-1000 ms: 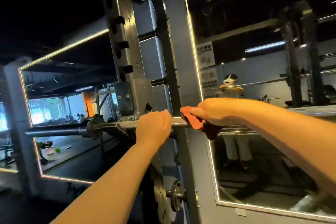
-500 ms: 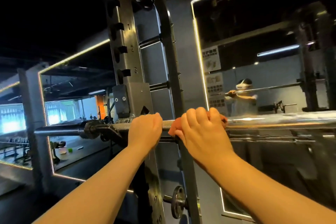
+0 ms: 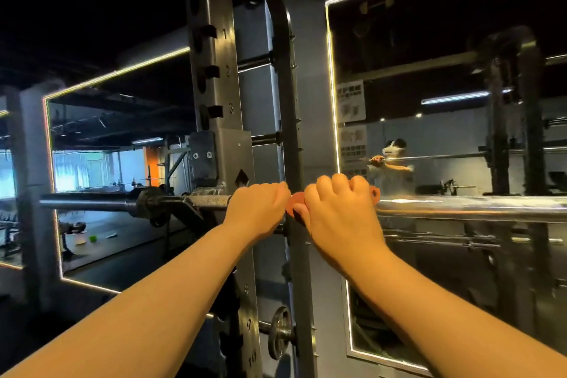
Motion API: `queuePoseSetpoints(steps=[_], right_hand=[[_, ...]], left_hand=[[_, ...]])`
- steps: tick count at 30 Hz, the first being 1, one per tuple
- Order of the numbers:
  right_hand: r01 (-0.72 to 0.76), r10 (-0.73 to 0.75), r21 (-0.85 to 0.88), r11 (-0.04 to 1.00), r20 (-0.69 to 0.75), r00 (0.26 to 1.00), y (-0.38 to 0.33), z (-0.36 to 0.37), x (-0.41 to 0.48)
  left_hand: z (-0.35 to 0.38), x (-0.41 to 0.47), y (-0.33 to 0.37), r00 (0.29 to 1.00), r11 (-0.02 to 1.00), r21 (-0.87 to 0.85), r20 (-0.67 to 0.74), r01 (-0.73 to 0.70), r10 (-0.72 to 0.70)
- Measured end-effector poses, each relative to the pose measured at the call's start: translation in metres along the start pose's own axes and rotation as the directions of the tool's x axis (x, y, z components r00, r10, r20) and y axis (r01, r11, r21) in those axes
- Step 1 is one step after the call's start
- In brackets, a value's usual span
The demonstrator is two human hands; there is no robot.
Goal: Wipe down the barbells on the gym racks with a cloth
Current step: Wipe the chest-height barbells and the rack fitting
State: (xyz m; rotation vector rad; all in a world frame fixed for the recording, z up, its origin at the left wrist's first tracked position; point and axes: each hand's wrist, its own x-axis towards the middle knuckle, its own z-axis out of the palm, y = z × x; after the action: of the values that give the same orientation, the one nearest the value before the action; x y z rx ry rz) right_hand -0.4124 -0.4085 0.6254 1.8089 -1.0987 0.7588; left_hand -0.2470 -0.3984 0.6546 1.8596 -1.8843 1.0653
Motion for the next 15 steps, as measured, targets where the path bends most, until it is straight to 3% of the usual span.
queuePoseSetpoints(steps=[3,5,8,10,11,12,13,15], right_hand=[[0.022,-0.024,0.027,0.999,0.058,0.998,0.001,-0.008,0.004],[0.045,-0.06,0.081,0.996,0.194,0.979,0.005,-0.02,0.019],[0.133,-0.185,0.14,0.981,0.493,0.85,0.011,-0.021,0.05],[0.04,-0.134,0.158,0.987,0.643,0.754,0.009,-0.019,0.065],[-0.012,-0.092,0.15,0.989,0.665,0.742,0.006,-0.019,0.067],[-0.035,-0.041,0.104,0.994,0.646,0.762,0.003,-0.019,0.063],[-0.024,-0.014,0.061,0.998,0.557,0.831,0.0,-0.017,0.054],[0.021,-0.026,0.028,0.999,0.191,0.981,-0.004,-0.009,0.03]], left_hand=[[0.01,0.0,0.005,0.996,0.997,0.063,-0.073,0.053,-0.049],[0.015,-0.001,0.003,0.99,0.995,0.052,-0.121,0.083,-0.077],[0.019,-0.003,0.002,0.986,0.997,0.024,-0.149,0.075,-0.07],[0.02,-0.003,0.0,0.986,0.998,0.036,-0.163,0.051,-0.045],[0.02,-0.004,0.0,0.986,0.998,0.034,-0.163,0.05,-0.044],[0.019,-0.004,-0.001,0.985,0.999,0.017,-0.164,0.049,-0.045],[0.019,-0.004,-0.002,0.984,0.999,-0.008,-0.173,0.04,-0.04],[0.019,-0.006,-0.002,0.977,0.999,-0.049,-0.209,0.018,-0.028]])
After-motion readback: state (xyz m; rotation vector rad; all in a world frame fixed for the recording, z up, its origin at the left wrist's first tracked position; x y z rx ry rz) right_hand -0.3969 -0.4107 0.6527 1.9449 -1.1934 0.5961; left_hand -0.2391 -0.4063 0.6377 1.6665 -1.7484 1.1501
